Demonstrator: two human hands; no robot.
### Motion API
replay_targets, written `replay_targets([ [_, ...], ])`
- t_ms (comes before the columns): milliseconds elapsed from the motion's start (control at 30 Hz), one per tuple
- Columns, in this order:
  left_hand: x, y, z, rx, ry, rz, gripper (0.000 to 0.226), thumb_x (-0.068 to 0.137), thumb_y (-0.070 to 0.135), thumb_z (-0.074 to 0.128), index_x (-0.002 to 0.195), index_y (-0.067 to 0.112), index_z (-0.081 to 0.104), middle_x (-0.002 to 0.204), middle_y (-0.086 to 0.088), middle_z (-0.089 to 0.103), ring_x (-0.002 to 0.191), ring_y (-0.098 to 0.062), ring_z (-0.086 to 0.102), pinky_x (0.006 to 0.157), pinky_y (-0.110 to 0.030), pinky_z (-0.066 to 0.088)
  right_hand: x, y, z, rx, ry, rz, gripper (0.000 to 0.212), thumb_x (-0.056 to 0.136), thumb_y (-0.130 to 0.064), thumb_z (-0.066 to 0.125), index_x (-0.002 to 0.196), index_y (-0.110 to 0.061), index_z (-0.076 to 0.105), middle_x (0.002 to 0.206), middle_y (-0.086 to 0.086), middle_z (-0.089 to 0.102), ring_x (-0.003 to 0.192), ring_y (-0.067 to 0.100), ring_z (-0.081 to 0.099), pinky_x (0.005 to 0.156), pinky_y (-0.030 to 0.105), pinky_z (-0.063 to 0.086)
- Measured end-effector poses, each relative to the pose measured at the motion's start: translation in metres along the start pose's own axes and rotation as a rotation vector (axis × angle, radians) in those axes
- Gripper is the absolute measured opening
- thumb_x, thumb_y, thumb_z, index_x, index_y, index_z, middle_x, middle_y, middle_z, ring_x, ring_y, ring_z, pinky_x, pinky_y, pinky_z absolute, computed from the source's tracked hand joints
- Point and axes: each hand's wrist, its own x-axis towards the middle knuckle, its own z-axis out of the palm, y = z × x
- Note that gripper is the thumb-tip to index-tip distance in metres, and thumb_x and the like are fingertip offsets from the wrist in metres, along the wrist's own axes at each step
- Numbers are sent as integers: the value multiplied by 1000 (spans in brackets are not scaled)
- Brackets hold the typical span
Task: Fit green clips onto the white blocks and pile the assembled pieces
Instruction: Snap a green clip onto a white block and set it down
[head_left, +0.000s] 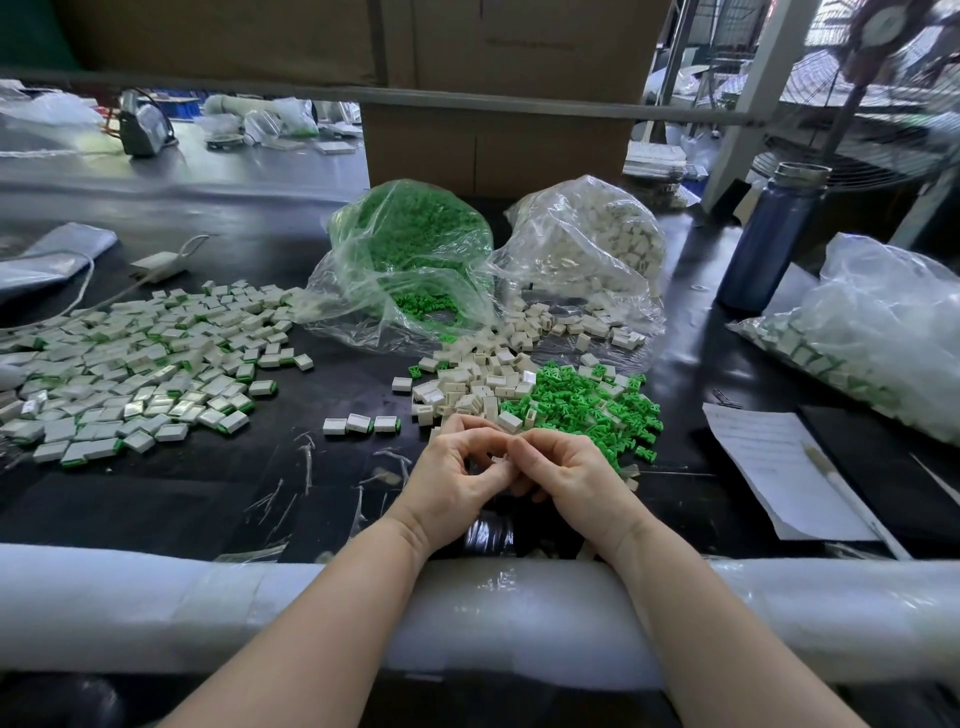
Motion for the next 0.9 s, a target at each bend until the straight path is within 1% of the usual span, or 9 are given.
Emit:
replay_targets([
  [100, 0, 0, 0, -9, -13, 11, 20, 80, 4, 67, 78, 25, 67, 98, 2, 50, 77, 11, 53, 70, -5, 43, 0, 0, 0, 25, -8, 10, 14, 91, -17, 56, 82, -15, 67, 59, -6, 61, 55, 3, 56, 53, 14, 44],
  [267, 0, 0, 1, 16, -39, -1, 22, 81, 3, 66, 81, 25, 67, 96, 1, 52, 84, -6, 53, 74, -6, 43, 0, 1, -1, 87, -18, 34, 11, 89, -16, 58, 80, -15, 65, 62, -6, 63, 56, 4, 56, 54, 14, 45],
  [400, 0, 0, 0, 84, -71, 5, 17, 82, 3, 65, 88, 19, 67, 95, 2, 54, 86, -7, 52, 78, -4, 40, 0, 1, -1, 81, -20, 46, 12, 89, -15, 59, 80, -17, 66, 60, -7, 62, 55, 3, 55, 53, 14, 44],
  [433, 0, 0, 0, 96, -81, 11, 16, 82, 3, 64, 88, 18, 67, 95, -1, 56, 87, -9, 53, 80, -6, 41, 0, 1, -1, 73, -22, 40, 13, 89, -14, 58, 80, -18, 67, 59, -7, 62, 55, 2, 54, 53, 14, 44],
  [500, 0, 0, 1, 96, -106, 14, 15, 83, 2, 62, 89, 16, 65, 95, -8, 59, 89, -17, 57, 85, -19, 47, 0, 0, -2, 68, -27, 30, 16, 90, -11, 58, 80, -19, 68, 59, -7, 60, 55, 2, 53, 53, 13, 43],
  [567, 0, -1, 1, 120, -118, 18, 16, 83, 2, 61, 88, 16, 64, 96, -7, 59, 89, -19, 58, 87, -27, 48, 0, 0, -2, 78, -27, 27, 17, 89, -9, 58, 80, -19, 69, 58, -8, 60, 54, 2, 52, 53, 13, 42],
  [733, 1, -3, 2, 173, -142, 23, 18, 83, 3, 60, 86, 21, 61, 96, -3, 56, 91, -19, 56, 87, -28, 47, 0, 1, -2, 121, -22, 36, 16, 88, -5, 58, 80, -13, 70, 57, -6, 62, 51, 1, 51, 52, 12, 42],
  [800, 1, -3, 2, 191, -150, 22, 18, 84, 4, 60, 85, 22, 60, 97, -2, 55, 92, -18, 55, 88, -27, 46, 0, 1, -3, 119, -18, 37, 15, 88, -4, 58, 81, -10, 70, 60, -2, 61, 51, 2, 51, 52, 13, 42],
  [900, 1, -3, 2, 201, -159, 16, 16, 84, 5, 59, 86, 21, 60, 98, -2, 54, 92, -20, 55, 90, -31, 46, 0, 1, -3, 119, -7, 41, 14, 87, -4, 58, 82, -7, 70, 63, 5, 60, 51, 3, 49, 52, 14, 42],
])
